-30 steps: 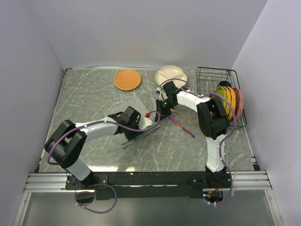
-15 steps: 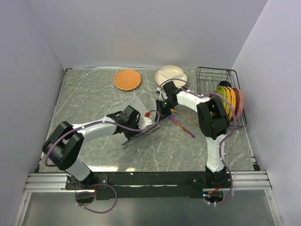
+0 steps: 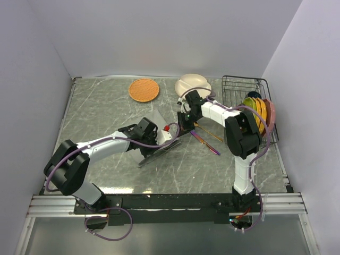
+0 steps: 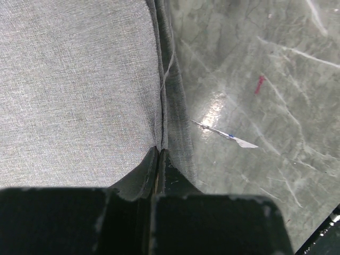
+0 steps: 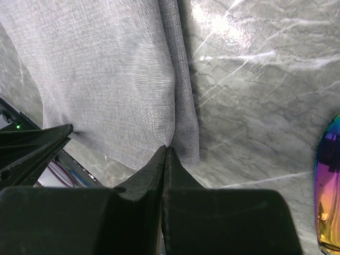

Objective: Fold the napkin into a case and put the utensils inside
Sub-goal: Smooth out the square-folded napkin at the center of the board.

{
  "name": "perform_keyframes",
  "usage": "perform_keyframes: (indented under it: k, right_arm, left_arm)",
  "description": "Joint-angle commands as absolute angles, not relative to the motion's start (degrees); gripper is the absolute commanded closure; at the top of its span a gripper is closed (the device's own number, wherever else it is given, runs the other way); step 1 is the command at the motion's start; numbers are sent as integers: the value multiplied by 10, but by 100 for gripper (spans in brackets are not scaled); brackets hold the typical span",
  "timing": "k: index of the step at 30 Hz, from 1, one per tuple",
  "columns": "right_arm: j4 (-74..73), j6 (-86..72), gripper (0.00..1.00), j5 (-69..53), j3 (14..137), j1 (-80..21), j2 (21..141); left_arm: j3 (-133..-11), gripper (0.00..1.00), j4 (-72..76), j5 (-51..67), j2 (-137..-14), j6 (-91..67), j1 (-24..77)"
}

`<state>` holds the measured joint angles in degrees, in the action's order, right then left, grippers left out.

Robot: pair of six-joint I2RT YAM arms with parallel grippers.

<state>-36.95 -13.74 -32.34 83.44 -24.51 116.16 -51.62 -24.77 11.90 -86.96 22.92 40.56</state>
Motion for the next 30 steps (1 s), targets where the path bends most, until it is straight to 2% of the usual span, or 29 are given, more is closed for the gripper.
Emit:
perform_keyframes:
  k: [1, 14, 20, 22, 23, 24, 25, 27, 30]
  right_arm:
    - [-370, -127, 100, -307, 835, -240, 1138]
    - [-378, -118, 100, -290, 841, -245, 1172]
    - [-385, -110, 100, -285, 839, -258, 1178]
    - [-386, -108, 100, -282, 839, -259, 1180]
    - [-385, -110, 100, -278, 839, -261, 1182]
    - [-383, -110, 100, -276, 838, -262, 1184]
    - [-383, -111, 100, -273, 839, -262, 1185]
    - [-385, -110, 100, -267, 840, -260, 1188]
    - [-387, -110, 100, -262, 834, -263, 1189]
  left_arm:
    - [-534, 99, -258, 149, -867, 219, 411]
    - [-502, 99, -237, 157, -901, 227, 412]
    - [-496, 94, -242, 159, -908, 235, 412]
    - [-496, 85, -247, 157, -904, 237, 412]
    - [-495, 78, -251, 156, -897, 237, 412]
    - [-498, 65, -256, 156, -891, 237, 411]
    - [-503, 61, -265, 158, -884, 236, 409]
    - [-518, 54, -293, 191, -856, 231, 379]
    - [-536, 51, -322, 252, -811, 227, 301]
